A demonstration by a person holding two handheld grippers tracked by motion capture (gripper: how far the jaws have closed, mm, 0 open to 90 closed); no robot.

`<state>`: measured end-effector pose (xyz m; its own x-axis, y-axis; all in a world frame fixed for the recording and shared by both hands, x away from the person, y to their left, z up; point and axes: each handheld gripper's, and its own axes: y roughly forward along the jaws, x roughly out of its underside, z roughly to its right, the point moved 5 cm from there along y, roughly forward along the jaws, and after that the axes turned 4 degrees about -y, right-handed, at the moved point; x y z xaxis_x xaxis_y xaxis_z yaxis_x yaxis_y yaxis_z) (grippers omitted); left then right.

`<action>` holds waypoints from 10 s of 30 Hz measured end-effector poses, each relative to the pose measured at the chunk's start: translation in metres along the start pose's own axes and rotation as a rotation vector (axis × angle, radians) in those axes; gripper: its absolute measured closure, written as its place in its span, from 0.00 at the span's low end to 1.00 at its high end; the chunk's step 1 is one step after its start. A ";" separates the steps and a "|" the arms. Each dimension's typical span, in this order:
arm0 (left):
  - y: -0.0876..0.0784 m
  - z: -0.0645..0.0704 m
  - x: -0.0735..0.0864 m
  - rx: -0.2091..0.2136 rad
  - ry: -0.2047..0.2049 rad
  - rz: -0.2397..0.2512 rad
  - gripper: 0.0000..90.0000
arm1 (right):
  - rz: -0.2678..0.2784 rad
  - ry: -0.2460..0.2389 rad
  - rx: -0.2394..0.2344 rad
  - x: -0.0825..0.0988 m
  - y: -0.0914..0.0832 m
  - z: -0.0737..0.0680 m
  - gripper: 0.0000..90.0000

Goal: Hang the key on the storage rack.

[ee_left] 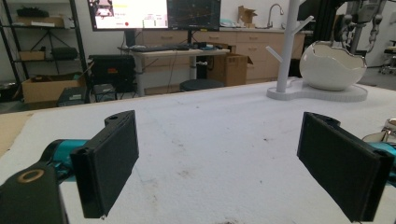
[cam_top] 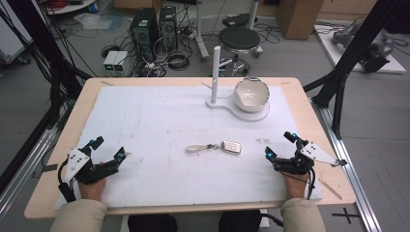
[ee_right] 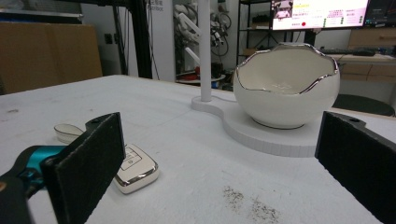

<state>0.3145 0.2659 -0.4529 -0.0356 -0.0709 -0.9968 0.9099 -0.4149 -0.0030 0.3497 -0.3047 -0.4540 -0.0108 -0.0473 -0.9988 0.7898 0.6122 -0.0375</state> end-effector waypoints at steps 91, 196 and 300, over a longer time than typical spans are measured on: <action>0.000 0.000 0.000 0.005 0.000 -0.009 0.15 | -0.945 -0.595 -0.793 -0.022 0.204 -0.119 0.01; 0.000 0.000 0.000 0.007 -0.003 0.002 0.15 | -0.566 -0.162 -0.003 -0.100 0.211 -0.043 0.90; 0.002 0.001 0.000 0.000 0.005 -0.018 0.15 | -0.113 -0.035 -0.159 -0.020 0.038 -0.007 0.00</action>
<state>0.3160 0.2645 -0.4533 -0.0502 -0.0584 -0.9970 0.9089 -0.4165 -0.0214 0.3758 -0.2754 -0.4353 -0.0705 -0.1479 -0.9865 0.6776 0.7186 -0.1562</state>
